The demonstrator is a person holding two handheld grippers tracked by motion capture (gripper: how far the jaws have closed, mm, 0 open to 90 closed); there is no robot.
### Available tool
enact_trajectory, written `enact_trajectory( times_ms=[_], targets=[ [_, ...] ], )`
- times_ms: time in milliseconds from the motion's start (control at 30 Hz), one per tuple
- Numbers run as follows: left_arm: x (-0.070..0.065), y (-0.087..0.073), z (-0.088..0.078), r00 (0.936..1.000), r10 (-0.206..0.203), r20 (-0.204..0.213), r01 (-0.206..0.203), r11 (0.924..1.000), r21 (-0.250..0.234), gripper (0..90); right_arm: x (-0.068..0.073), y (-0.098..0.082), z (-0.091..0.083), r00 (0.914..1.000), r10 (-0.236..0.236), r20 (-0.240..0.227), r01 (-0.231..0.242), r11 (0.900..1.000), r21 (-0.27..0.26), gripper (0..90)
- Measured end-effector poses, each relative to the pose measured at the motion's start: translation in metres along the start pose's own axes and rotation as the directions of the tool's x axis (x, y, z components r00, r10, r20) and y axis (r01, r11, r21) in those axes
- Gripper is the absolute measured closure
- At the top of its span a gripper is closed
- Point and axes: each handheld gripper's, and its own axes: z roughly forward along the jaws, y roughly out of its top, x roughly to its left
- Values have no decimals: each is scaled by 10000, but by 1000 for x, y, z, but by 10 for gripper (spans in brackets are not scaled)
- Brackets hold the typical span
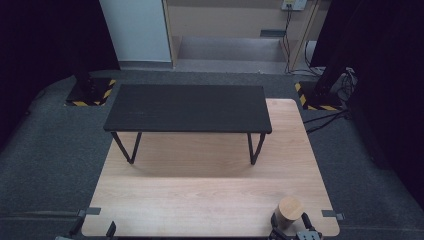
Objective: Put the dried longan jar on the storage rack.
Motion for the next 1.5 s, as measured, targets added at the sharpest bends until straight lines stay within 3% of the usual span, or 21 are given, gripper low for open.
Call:
enact_trajectory(
  times_ms=[367, 633, 767, 867, 1167, 1200, 1300, 1333, 1367, 1500],
  targets=[
    [2, 0, 0, 10000, -31, -91, 31, 10000, -8, 15, 3, 0, 16, 9997, 47, 259, -53, 9996, 262, 56],
    [3, 0, 1, 10000, -50, -62, 50, 10000, 8, 15, 1, 2, 19, 9999, -76, 117, 72, 9992, 382, 245],
    [3, 0, 1, 9999, -70, -80, 70, 10000, -16, 16, 2, 6, 18, 9998, -142, 128, 136, 9987, 484, 252],
    [4, 0, 1, 9999, -108, -80, 107, 9999, -21, 16, 4, 13, 13, 10000, 74, 41, -77, 9985, 540, 253],
    [8, 6, 0, 9999, -129, 32, 129, 9999, -22, 17, 9, 61, -1, 9979, 423, -498, -414, 9989, 200, 253],
    [8, 7, -1, 9999, -155, 57, 155, 9999, -52, 17, 11, 76, -2, 9964, 468, -705, -461, 9989, 123, 254],
    [9, 8, -3, 9997, -200, 124, 201, 9998, -83, 18, 15, 102, 1, 9935, 437, -1049, -426, 9990, 125, 254],
    [9, 8, -3, 9997, -200, 124, 201, 9998, -83, 18, 15, 102, 1, 9935, 437, -1049, -426, 9990, 125, 254],
    [9, 9, -3, 9997, -211, 144, 212, 9997, -72, 18, 18, 118, 6, 9912, 352, -1273, -342, 9994, 105, 254],
    [12, 11, -5, 9992, -278, 276, 280, 9996, -51, 20, 23, 150, 19, 9853, 122, -1703, -130, 9999, -37, 254]
  ],
)
